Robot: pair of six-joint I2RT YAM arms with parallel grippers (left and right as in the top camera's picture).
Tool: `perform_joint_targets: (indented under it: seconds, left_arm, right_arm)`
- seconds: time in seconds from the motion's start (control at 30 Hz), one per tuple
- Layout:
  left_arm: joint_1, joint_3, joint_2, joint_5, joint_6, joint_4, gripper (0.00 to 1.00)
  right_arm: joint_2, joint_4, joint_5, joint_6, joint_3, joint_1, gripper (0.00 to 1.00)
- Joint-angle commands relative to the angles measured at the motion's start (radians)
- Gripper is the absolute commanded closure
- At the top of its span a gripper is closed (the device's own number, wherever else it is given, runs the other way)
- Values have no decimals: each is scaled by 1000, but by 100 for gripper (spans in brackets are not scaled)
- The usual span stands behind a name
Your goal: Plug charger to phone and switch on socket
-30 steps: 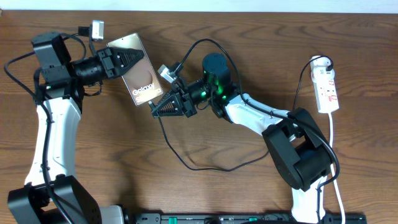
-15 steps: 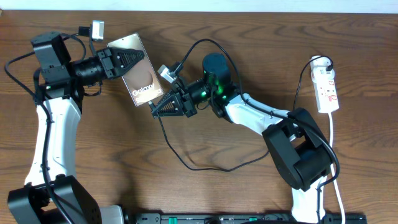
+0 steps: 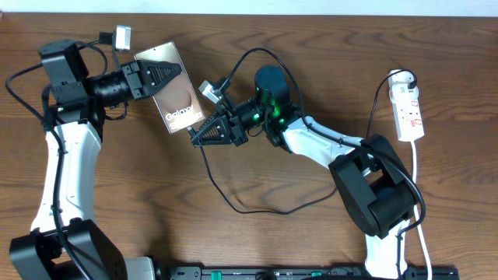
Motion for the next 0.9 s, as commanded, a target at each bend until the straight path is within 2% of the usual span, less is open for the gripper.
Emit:
perform_joint_targets:
  seconds: [0.0, 0.87]
  left_arm:
    - [0, 0, -5, 54, 21, 2, 92]
    - [0, 0, -5, 50, 35, 11, 93]
  right_arm:
    - [-2, 3, 30, 10, 8, -11, 99]
    - [-2, 7, 128, 63, 8, -6, 99]
